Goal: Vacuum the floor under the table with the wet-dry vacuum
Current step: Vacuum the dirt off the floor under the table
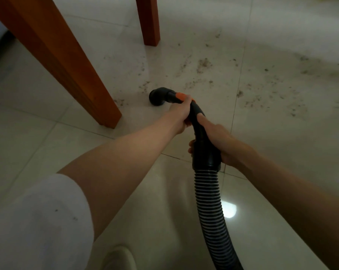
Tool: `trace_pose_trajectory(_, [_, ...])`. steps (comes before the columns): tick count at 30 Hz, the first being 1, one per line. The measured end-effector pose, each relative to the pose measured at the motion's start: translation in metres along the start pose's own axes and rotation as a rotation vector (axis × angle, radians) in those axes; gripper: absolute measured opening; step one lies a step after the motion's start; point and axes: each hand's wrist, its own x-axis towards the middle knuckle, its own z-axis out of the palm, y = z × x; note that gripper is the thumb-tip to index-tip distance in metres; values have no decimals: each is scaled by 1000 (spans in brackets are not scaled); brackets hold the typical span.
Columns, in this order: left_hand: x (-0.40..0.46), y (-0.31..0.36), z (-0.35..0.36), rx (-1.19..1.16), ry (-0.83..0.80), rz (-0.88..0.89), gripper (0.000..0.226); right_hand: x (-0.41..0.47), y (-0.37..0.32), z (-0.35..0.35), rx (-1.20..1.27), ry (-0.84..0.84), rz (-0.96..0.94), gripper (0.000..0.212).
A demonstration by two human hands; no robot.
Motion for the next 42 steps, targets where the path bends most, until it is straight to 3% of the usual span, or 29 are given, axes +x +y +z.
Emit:
trace_pose_trajectory(7, [30,9,-27,-35,97,68,52,19,-12,39,36,9,-46,40])
trace_pose_trajectory(16, [6,15,-37,-15,-179,-29,34,5,-16,30,100,7,5,48])
trace_pose_trajectory(19, [5,14,-41,-10,-154,-12,29,1,-9,34,66,-15,20,46])
trace_pose_trajectory(24, [6,14,-49,7,-92,-14,47,2,9,52,-63,72,-38,46])
trace_pose_trajectory(42, [12,13,-31,-5,-64,53,51,31,-7,31,-68,105,-31,48])
